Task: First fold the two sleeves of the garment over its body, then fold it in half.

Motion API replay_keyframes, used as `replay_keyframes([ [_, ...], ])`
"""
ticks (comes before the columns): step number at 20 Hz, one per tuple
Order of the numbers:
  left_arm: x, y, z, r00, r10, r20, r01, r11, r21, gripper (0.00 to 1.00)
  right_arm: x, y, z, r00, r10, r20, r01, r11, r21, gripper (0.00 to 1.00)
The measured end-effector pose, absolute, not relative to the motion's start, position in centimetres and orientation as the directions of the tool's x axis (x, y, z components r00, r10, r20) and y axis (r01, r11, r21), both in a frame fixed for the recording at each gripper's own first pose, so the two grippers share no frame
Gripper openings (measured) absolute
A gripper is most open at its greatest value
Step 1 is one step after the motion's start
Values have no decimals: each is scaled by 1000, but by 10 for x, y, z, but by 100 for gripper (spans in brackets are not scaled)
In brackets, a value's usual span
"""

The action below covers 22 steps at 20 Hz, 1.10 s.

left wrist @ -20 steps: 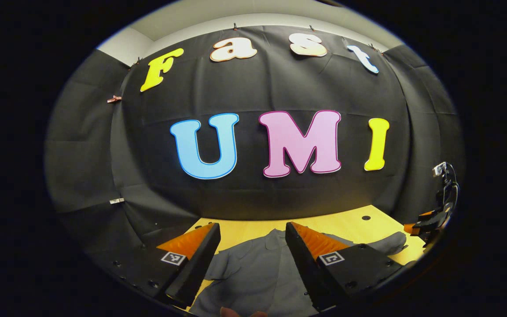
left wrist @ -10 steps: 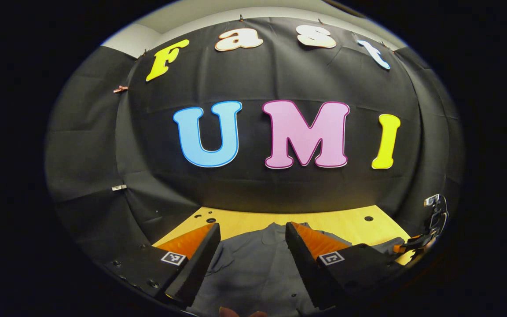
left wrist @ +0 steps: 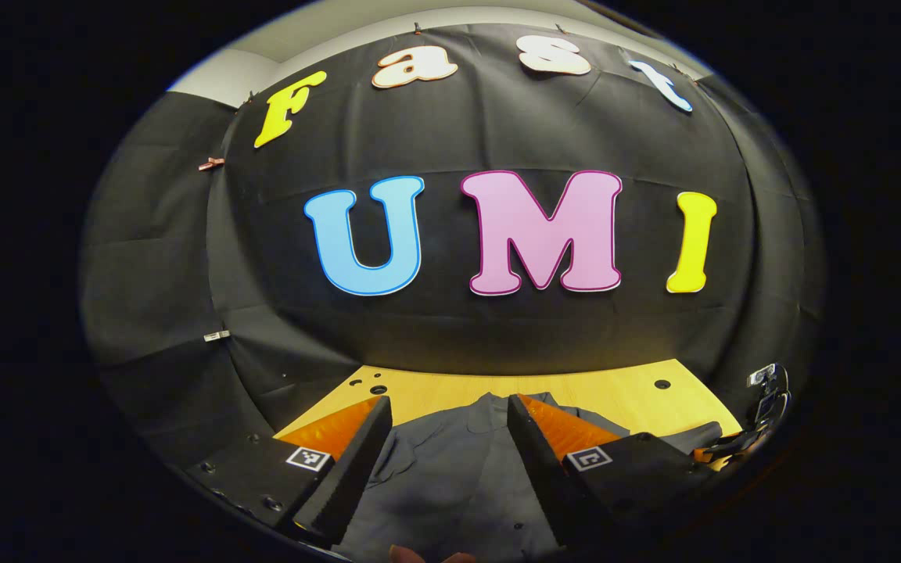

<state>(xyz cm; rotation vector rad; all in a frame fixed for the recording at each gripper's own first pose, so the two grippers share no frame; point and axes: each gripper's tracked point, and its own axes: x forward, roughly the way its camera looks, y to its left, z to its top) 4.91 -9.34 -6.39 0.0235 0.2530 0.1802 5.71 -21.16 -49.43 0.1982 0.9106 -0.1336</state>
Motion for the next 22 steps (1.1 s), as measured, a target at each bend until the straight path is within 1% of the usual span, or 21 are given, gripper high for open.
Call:
replay_keyframes([
  [3, 51, -95, -63, 953, 175, -248, -166, 984, 59, 94, 59, -206, -493, 626, -42, -779, 200, 974, 108, 93],
  [5, 51, -96, -63, 953, 174, -249, -164, 985, 58, 94, 62, -203, -494, 635, -40, -771, 199, 973, 114, 64],
  [7, 50, -94, -62, 955, 170, -242, -159, 985, 63, 94, 65, -204, -494, 634, -40, -772, 231, 963, 140, 35],
  [8, 49, -93, -60, 957, 165, -238, -154, 986, 64, 94, 65, -204, -492, 631, -36, -775, 255, 953, 164, 26],
  [9, 47, -91, -62, 959, 159, -234, -148, 987, 62, 94, 67, -205, -492, 634, -29, -773, 273, 943, 189, 12],
  [10, 45, -89, -61, 962, 153, -228, -143, 988, 60, 94, 66, -206, -491, 633, -28, -774, 293, 934, 206, 8],
  [12, 38, -78, -60, 965, 144, -221, -134, 989, 59, 95, 62, -213, -481, 646, -68, -761, 306, 935, 176, 7],
  [13, 32, -72, -61, 966, 141, -217, -130, 990, 62, 96, 63, -217, -469, 668, -90, -739, 310, 936, 166, 8],
  [17, 21, -39, -63, 974, 115, -193, -104, 992, 66, 97, 57, -224, -404, 731, -165, -662, 323, 938, 123, 7],
  [22, 19, 0, -69, 983, 57, -175, -52, 998, 34, 97, 40, -206, -321, 790, -225, -571, 336, 937, 96, 7],
])
